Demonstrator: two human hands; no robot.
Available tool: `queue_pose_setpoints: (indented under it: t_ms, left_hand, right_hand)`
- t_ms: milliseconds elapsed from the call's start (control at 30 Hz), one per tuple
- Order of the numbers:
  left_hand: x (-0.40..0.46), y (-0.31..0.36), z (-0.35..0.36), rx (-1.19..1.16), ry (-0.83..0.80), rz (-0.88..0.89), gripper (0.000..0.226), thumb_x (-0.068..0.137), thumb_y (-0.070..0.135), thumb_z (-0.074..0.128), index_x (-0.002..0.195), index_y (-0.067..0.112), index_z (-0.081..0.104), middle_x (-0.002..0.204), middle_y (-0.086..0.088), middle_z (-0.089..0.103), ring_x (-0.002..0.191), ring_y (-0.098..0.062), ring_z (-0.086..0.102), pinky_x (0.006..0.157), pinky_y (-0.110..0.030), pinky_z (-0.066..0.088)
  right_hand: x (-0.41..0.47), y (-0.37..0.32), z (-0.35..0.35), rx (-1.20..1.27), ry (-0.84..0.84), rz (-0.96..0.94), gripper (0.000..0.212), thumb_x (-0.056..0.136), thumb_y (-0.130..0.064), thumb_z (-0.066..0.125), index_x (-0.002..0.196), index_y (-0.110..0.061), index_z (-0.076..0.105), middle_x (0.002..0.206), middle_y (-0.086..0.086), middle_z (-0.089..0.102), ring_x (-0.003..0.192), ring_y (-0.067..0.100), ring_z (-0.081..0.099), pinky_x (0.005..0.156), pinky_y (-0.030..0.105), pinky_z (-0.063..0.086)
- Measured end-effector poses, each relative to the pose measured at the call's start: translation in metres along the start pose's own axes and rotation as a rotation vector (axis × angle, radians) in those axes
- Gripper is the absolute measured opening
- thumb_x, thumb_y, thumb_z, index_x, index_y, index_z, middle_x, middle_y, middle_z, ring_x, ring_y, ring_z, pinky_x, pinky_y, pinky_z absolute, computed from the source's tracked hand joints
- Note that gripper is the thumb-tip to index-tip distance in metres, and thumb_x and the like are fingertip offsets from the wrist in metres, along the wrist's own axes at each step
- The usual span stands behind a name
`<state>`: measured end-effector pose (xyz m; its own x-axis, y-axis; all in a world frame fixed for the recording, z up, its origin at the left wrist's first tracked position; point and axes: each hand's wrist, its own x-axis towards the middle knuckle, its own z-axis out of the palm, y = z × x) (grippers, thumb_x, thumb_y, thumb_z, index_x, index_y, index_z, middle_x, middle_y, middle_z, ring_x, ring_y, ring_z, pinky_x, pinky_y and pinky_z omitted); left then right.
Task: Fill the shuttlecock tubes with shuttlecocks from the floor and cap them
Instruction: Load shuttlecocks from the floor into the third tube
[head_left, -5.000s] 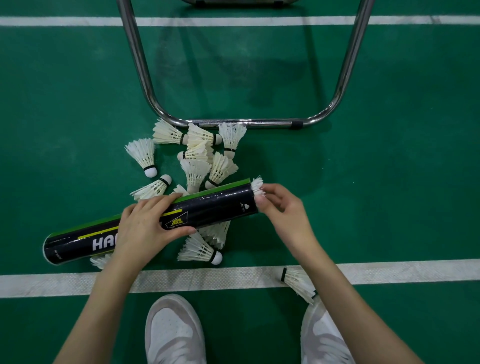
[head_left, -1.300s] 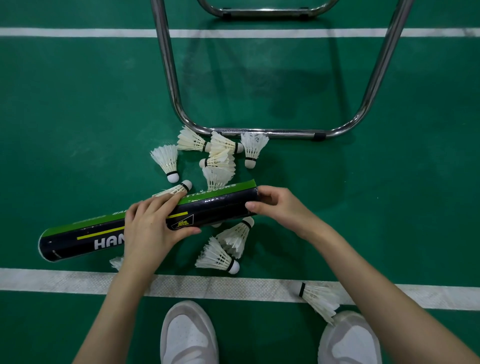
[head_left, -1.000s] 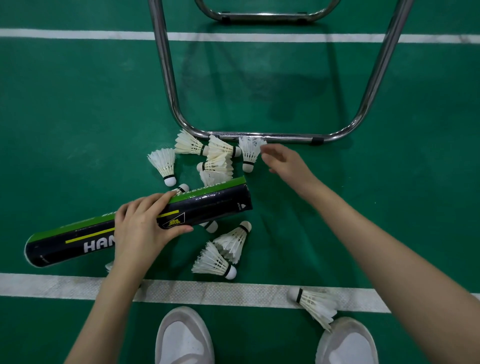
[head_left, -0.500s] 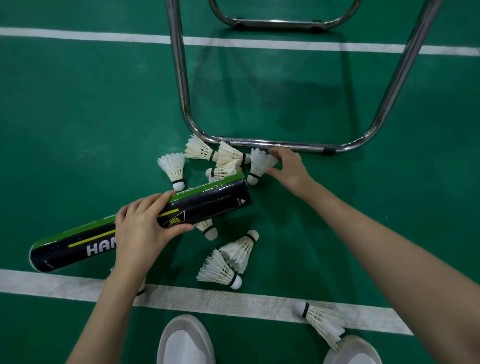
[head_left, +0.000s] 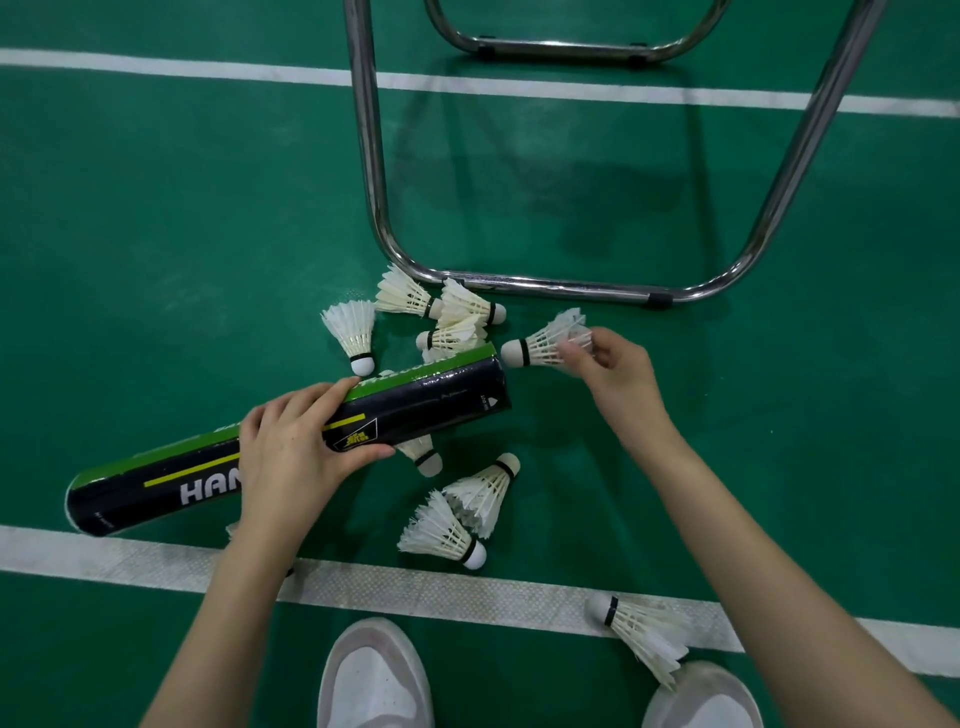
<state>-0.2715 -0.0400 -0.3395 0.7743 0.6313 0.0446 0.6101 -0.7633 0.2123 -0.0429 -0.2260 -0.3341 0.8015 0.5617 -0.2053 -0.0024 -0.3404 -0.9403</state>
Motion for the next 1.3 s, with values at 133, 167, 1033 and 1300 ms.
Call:
queue_pose_setpoints:
  t_ms: [133,167,1033,1300]
  left_hand:
    - [-0.003,0.007,0.001,0.001,-0.008,0.013,0.087,0.06,0.081,0.036,0.122,0.024,0.058,0.111,-0.004,0.065,0.102,-0.031,0.056,0.088,-0.044,0.037]
    - [-0.003,0.009,0.001,0.001,-0.009,0.015,0.087,0.06,0.08,0.037,0.122,0.023,0.058,0.111,-0.005,0.065,0.102,-0.031,0.056,0.088,-0.045,0.037]
    - [-0.019,0.019,-0.003,-0.043,0.004,0.091,0.084,0.062,0.078,0.039,0.122,0.022,0.058,0.112,-0.005,0.064,0.102,-0.03,0.056,0.089,-0.045,0.037]
    - [-0.026,0.005,0.001,-0.005,-0.033,0.041,0.085,0.061,0.08,0.038,0.122,0.024,0.059,0.112,-0.004,0.065,0.103,-0.03,0.056,0.088,-0.044,0.037]
  right_hand:
    - [-0.025,-0.01,-0.005,0.05,-0.067,0.026,0.01,0.089,-0.017,0.06,0.094,-0.014,0.068,0.086,-0.009,0.069,0.076,-0.002,0.061,0.074,0.011,0.046]
    - [-0.029,-0.01,-0.005,0.05,-0.094,0.035,0.012,0.089,-0.017,0.059,0.096,-0.013,0.068,0.086,-0.01,0.068,0.074,-0.006,0.06,0.072,0.007,0.046]
    - [-0.058,-0.013,0.021,0.098,-0.456,0.043,0.029,0.087,-0.002,0.059,0.111,-0.018,0.061,0.099,-0.01,0.066,0.086,-0.012,0.059,0.08,0.006,0.043]
    - [-0.044,-0.004,0.031,0.12,-0.555,0.087,0.026,0.084,-0.005,0.064,0.11,-0.01,0.063,0.106,0.003,0.067,0.093,0.005,0.063,0.088,0.018,0.049]
